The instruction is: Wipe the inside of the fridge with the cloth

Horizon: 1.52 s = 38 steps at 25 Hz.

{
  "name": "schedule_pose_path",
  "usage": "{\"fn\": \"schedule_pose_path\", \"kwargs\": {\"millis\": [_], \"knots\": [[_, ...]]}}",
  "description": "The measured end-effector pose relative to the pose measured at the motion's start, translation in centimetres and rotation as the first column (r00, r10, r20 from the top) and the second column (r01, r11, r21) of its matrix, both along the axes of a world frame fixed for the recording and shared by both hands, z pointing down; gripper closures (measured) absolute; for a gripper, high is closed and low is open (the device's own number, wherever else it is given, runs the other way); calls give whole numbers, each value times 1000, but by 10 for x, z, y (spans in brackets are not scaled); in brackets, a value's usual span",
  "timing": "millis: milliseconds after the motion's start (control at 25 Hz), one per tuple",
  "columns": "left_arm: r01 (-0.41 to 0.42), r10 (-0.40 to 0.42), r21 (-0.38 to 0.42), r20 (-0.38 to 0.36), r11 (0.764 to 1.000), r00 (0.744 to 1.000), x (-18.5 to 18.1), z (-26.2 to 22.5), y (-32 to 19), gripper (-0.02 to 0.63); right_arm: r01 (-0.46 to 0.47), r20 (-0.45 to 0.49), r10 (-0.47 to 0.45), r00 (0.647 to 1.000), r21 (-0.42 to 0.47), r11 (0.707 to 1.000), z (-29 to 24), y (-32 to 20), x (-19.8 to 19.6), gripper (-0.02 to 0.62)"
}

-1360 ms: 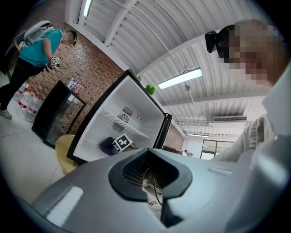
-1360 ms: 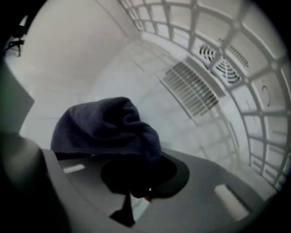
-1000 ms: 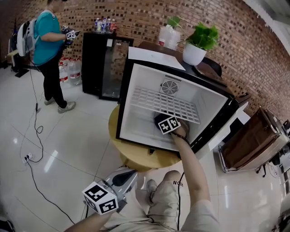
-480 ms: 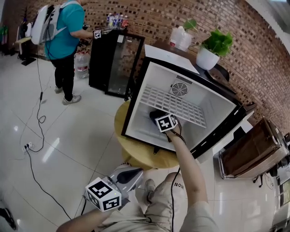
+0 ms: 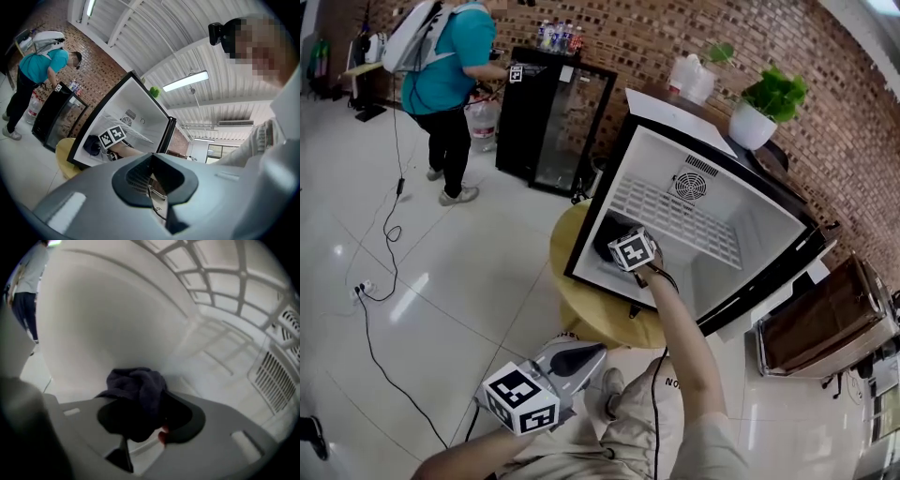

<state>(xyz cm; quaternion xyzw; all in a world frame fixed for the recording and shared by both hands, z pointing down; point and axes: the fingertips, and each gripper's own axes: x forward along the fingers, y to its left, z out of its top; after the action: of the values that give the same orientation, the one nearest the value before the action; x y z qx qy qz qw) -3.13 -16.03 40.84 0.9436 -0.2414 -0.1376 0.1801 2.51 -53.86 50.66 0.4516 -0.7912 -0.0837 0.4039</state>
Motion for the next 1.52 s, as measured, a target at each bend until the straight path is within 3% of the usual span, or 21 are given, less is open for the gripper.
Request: {"fn": "schedule_pose_path", "kwargs": {"millis": [160, 280, 480, 640, 680, 720, 840, 920, 1000, 1120, 1240, 1400, 1520], "knots": [[-12, 12, 5, 6, 1000, 1000, 4, -1, 0, 604, 98, 15, -97, 995, -61, 993, 3, 17, 8, 305], [-11, 11, -3, 7, 1000, 1000, 5, 0, -1, 604, 163, 50, -159, 986, -105, 981, 1, 32, 12, 240], [-16, 16, -5, 11, 1000, 1000, 3, 5, 2, 604, 272, 177, -247, 953, -134, 953, -3, 52, -3, 99], [-15, 15, -9, 14, 1000, 1000, 2, 8, 4, 604, 204, 266, -180, 947, -65, 977, -10, 33, -18, 95], [-14, 14, -9, 13, 1000, 1000, 2, 8, 4, 604, 170, 274, -149, 950, -52, 984, -11, 25, -18, 121], [-12, 13, -9, 13, 1000, 1000, 1, 8, 4, 604, 137, 260, -121, 958, -44, 990, -9, 18, -17, 200], [-4, 4, -9, 10, 1000, 1000, -1, 8, 1, 604, 79, 137, -72, 988, -41, 996, 4, 2, -15, 339], [1, -1, -11, 8, 1000, 1000, -3, 8, -1, 604, 66, 97, -59, 994, -65, 996, 12, -4, -15, 358], [3, -3, -14, 8, 1000, 1000, -3, 7, -3, 604, 62, 116, -49, 992, -112, 992, 16, -7, -15, 383], [-1, 1, -17, 11, 1000, 1000, -1, 8, -3, 604, 34, 118, -19, 993, -129, 991, 16, -9, -15, 493], [-8, 8, -12, 11, 1000, 1000, 1, 7, 0, 604, -54, 57, 56, 997, -43, 998, 11, -17, -3, 515], [-2, 2, -6, 7, 1000, 1000, -4, 3, 1, 604, -81, 19, 83, 996, -67, 994, 16, -12, 1, 517], [0, 0, -4, 0, 1000, 1000, -5, 0, 0, 604, -163, -66, 160, 985, -35, 986, 8, -6, 40, 518]]}}
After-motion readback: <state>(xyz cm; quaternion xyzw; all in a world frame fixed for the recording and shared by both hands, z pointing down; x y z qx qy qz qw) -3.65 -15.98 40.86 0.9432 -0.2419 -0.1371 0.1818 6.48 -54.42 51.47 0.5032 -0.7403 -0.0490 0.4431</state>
